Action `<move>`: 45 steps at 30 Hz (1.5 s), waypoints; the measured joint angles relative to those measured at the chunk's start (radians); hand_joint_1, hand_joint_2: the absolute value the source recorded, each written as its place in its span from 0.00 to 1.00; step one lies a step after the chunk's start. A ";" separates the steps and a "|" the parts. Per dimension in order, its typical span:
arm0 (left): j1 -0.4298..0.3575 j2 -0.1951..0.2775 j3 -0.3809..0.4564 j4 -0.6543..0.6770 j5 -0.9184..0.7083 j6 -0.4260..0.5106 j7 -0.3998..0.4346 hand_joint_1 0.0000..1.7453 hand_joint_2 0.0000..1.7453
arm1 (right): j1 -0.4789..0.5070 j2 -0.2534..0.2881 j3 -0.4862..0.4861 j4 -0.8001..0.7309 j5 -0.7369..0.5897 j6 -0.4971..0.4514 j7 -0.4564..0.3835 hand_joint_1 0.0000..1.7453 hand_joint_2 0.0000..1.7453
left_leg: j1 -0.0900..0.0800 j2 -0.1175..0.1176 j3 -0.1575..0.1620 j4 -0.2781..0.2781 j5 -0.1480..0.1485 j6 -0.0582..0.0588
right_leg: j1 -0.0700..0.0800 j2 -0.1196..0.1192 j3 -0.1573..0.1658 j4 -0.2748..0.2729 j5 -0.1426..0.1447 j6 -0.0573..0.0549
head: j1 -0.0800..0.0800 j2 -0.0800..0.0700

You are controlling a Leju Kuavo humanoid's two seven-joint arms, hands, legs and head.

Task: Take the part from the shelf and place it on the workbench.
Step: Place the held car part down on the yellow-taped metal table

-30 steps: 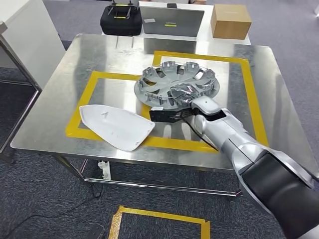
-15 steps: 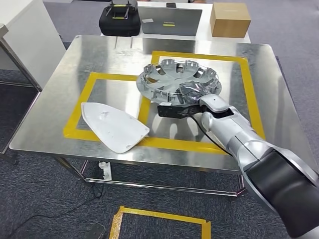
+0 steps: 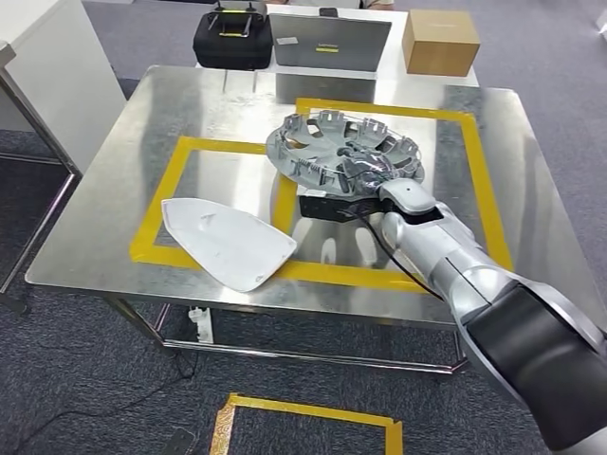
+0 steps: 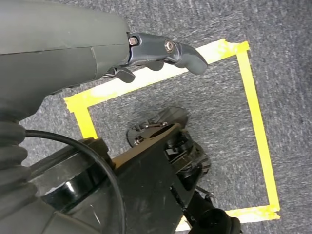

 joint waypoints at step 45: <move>0.047 -0.011 -0.004 0.000 0.084 0.038 -0.050 0.00 0.00 | 0.532 -0.037 -0.336 -0.755 -0.382 -0.340 -0.306 0.00 0.00 | -0.008 -0.009 0.013 0.001 -0.016 -0.007 | 0.013 -0.008 0.031 -0.032 0.013 -0.028 | 0.002 0.000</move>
